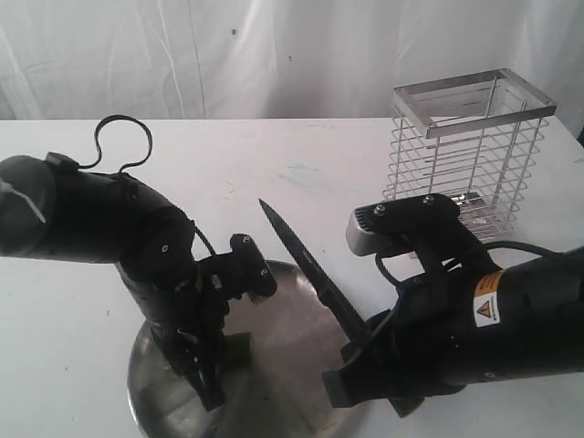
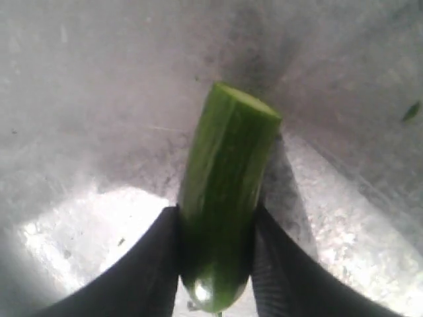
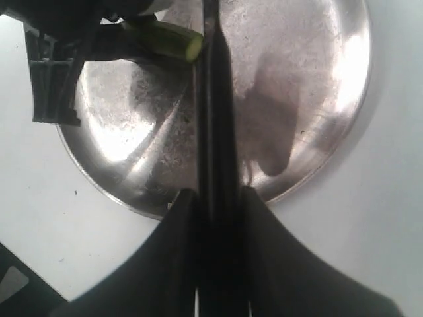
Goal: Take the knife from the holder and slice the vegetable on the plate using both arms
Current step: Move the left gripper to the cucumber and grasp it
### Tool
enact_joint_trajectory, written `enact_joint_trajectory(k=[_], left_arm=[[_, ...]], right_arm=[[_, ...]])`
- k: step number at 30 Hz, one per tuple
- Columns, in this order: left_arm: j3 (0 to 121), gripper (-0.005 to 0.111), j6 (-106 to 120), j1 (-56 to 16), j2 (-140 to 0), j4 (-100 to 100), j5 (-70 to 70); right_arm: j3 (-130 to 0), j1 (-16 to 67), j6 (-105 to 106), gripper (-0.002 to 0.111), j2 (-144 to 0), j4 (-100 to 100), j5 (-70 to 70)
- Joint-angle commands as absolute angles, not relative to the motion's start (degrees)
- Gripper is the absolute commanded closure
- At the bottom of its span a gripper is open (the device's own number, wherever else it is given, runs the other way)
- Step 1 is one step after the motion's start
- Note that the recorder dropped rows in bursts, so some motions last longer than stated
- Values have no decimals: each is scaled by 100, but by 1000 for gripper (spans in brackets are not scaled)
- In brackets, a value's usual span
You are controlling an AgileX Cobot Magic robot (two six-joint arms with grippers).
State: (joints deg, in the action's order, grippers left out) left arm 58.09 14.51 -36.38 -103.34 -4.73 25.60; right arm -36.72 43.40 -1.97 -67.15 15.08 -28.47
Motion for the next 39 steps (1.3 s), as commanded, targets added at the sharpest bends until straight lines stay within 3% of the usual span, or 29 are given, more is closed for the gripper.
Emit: enact_joint_trajectory(k=[1, 7, 15, 19, 24, 27, 39], left_arm=[[5900, 107, -95, -3669, -10321, -395, 2836], [5945, 107, -1382, -3669, -10002, -332, 2918], [5535, 106, -1498, -3669, -10175, 914, 2055], [5482, 89, -1498, -3669, -10410, 975, 2165], [5482, 52, -1498, -3669, -10257, 1008, 2225], [5482, 42, -1457, -3669, -9982, 972, 2230], [5482, 41, -1425, -3669, -8542, 426, 2533]], right_arm=[[-3656, 4354, -130, 108, -6707, 1324, -2768], [-3656, 4354, -1422, 108, -6707, -450, -3167], [-3656, 4354, -1422, 108, -6707, -557, -3440], [-3656, 4354, -1364, 108, -6707, -442, -3580], [-3656, 4354, -907, 108, -6707, -71, -3833], [-3656, 4354, -882, 108, -6707, -30, -3858], [-3656, 4354, -765, 108, -6773, 366, -3789]])
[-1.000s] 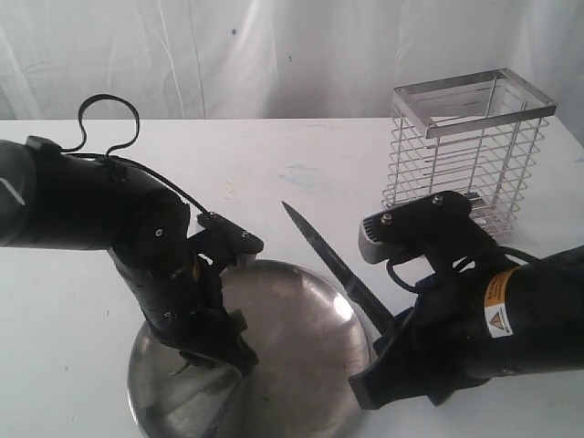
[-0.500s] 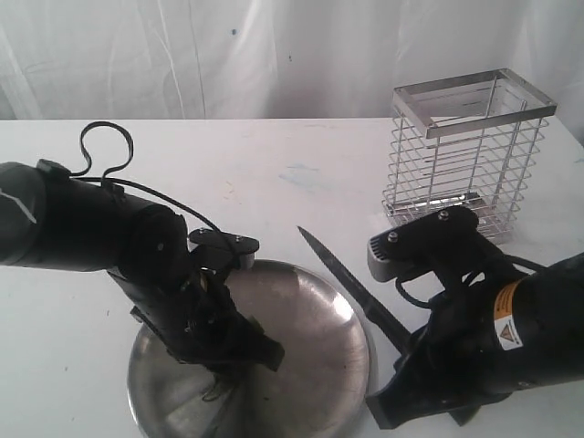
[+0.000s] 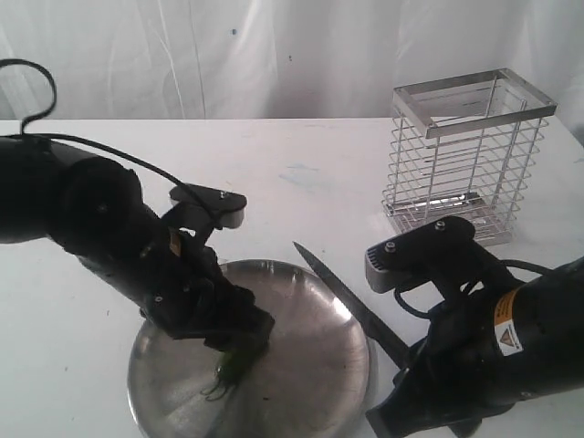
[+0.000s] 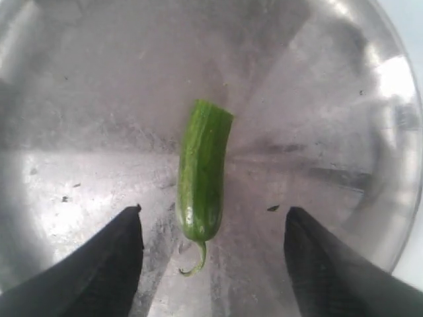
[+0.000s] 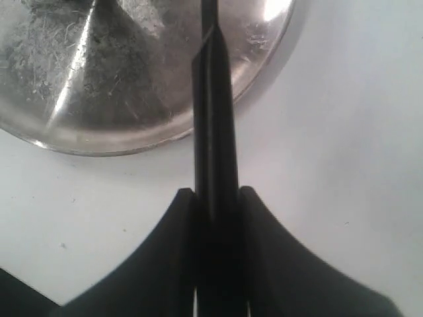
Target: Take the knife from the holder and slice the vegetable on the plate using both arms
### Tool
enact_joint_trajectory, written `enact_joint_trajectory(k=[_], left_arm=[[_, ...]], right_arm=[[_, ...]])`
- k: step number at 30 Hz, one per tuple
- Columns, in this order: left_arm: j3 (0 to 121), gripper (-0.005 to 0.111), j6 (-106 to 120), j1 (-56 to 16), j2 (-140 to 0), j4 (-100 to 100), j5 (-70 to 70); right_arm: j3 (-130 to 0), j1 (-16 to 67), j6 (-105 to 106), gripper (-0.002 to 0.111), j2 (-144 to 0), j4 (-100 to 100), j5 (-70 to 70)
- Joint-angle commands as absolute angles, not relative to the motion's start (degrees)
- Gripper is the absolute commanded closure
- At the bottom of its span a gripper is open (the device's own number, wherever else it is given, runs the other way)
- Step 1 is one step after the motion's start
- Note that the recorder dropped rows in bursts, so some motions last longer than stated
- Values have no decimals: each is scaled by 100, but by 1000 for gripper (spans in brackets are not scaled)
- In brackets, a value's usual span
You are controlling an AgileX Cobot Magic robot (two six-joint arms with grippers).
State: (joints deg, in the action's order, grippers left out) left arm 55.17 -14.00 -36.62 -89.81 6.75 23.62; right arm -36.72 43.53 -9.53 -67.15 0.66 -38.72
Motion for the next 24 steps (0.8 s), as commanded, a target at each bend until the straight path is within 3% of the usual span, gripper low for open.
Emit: enact_joint_trajectory(k=[1, 24], left_arm=[[5482, 41, -1514, -3669, -8435, 345, 2545], [5482, 41, -2254, -3669, -8373, -311, 1771]], right_arm=[[-3656, 4354, -654, 108, -6816, 483, -3789], [-3656, 4795, 285, 108, -8351, 1245, -2388]])
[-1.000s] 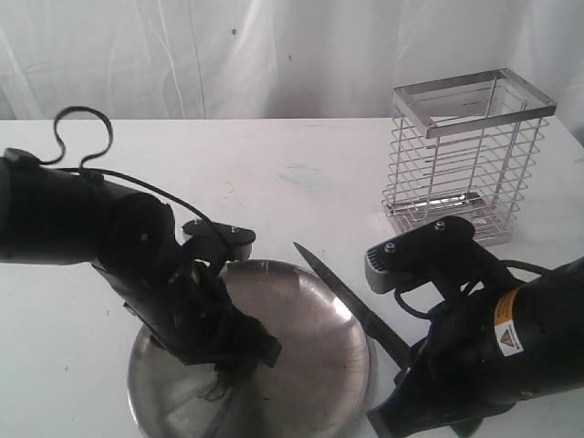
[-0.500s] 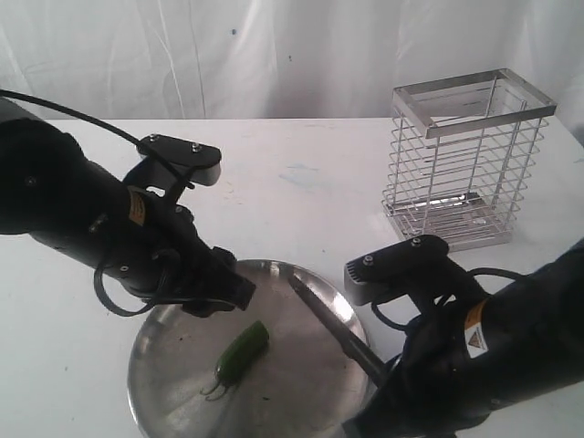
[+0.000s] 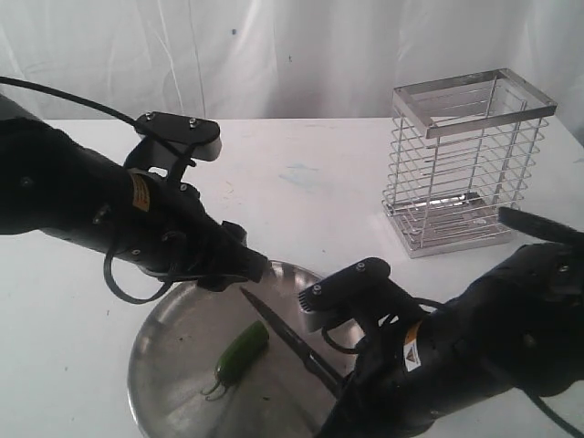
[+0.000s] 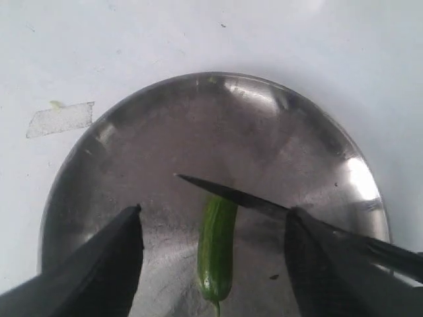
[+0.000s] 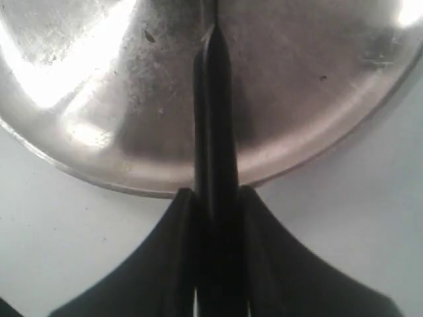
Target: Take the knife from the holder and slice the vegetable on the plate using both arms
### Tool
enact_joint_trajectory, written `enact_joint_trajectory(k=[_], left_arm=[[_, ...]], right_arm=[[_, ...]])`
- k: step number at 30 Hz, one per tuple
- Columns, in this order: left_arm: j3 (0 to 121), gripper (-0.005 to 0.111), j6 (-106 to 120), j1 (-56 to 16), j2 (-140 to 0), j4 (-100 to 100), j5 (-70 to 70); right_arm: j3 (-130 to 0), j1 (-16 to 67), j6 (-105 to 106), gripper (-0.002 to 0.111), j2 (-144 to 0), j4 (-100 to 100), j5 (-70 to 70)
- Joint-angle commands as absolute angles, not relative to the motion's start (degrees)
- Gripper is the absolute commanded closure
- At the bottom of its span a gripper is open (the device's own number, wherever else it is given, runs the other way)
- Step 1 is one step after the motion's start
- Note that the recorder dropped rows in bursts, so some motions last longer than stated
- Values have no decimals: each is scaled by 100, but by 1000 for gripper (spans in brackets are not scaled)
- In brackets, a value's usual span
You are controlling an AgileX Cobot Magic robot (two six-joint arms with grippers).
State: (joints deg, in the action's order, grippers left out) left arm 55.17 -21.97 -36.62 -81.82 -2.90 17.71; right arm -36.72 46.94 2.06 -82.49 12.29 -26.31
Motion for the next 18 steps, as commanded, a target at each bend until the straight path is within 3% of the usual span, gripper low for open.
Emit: enact_joint_trajectory(k=[1, 18], left_arm=[[5482, 41, -2254, -3669, -8435, -311, 1771], [5482, 41, -2254, -3669, -8749, -311, 1457]], right_arm=[[-3656, 4795, 285, 108, -8377, 1234, -2360], [-3656, 4795, 285, 108, -8639, 1247, -2133]])
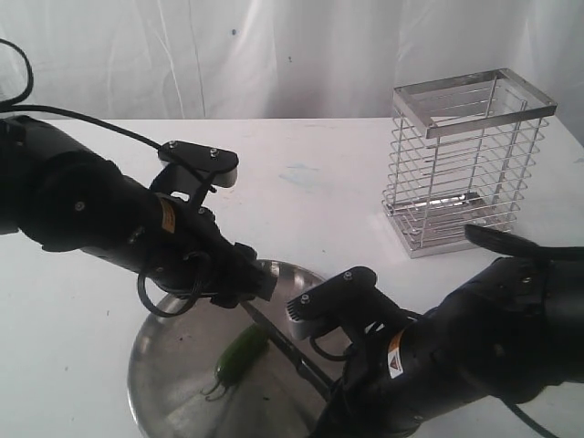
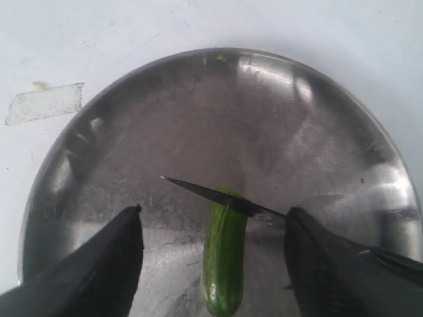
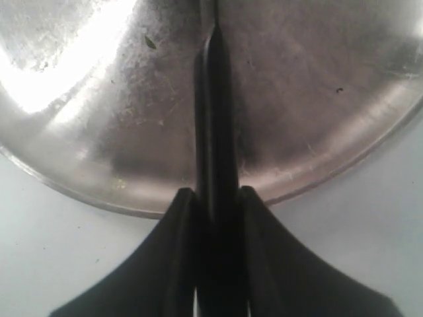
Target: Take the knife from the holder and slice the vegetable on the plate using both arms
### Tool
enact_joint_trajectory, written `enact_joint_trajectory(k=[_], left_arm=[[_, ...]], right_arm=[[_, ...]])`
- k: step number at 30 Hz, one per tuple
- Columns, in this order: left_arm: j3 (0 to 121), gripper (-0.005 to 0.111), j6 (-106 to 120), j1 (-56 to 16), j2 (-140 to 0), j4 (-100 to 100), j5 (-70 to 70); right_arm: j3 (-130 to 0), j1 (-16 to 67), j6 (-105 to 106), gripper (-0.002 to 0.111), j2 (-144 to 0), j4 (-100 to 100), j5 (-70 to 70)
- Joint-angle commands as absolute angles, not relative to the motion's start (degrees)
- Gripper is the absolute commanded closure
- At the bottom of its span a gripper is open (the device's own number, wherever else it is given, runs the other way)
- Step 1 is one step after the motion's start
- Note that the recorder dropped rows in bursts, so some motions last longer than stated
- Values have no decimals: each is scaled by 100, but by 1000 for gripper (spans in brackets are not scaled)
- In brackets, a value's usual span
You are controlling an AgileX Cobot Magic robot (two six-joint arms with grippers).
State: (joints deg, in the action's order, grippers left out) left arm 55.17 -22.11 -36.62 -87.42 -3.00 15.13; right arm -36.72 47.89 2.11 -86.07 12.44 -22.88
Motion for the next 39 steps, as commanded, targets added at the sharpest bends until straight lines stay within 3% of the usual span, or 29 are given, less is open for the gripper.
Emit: enact_joint_trajectory(k=[1, 39], left_arm=[[5482, 41, -2254, -3669, -8749, -311, 1457], [5482, 41, -2229, -3669, -8987, -374, 1332]], right_arm=[[-3656, 4795, 285, 108, -8639, 1265, -2106], [-3689, 4795, 336, 108, -8937, 1327, -1916]])
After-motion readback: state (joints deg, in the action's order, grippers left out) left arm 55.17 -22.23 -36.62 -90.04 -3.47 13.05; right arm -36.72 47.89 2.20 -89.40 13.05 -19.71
